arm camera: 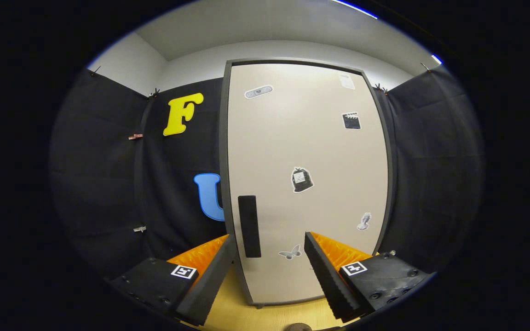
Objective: Open the shoe cabinet door, grab the shoes and put them into the shoe cabinet, then close the shoe cabinet door.
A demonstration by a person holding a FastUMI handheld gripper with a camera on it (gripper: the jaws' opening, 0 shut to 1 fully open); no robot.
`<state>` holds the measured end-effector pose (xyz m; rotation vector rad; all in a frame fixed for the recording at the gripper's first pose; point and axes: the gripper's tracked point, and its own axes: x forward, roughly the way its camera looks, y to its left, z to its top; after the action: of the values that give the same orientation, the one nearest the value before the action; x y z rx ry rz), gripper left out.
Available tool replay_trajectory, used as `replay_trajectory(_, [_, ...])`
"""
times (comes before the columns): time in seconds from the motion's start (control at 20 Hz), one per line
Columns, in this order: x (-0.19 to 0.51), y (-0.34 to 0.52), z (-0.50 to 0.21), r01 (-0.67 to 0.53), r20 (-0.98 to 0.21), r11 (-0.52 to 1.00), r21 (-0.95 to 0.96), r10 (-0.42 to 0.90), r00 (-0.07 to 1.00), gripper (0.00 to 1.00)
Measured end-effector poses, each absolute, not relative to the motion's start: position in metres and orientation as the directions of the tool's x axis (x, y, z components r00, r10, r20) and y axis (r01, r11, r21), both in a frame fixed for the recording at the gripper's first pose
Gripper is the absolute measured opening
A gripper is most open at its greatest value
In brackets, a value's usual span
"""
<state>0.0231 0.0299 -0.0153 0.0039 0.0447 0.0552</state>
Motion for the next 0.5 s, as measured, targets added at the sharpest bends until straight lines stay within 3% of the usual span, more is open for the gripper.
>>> replay_trajectory(0.5, [0.078,0.052,-0.039,-0.026,-0.070,0.999,0.027,0.028,0.997,0.98])
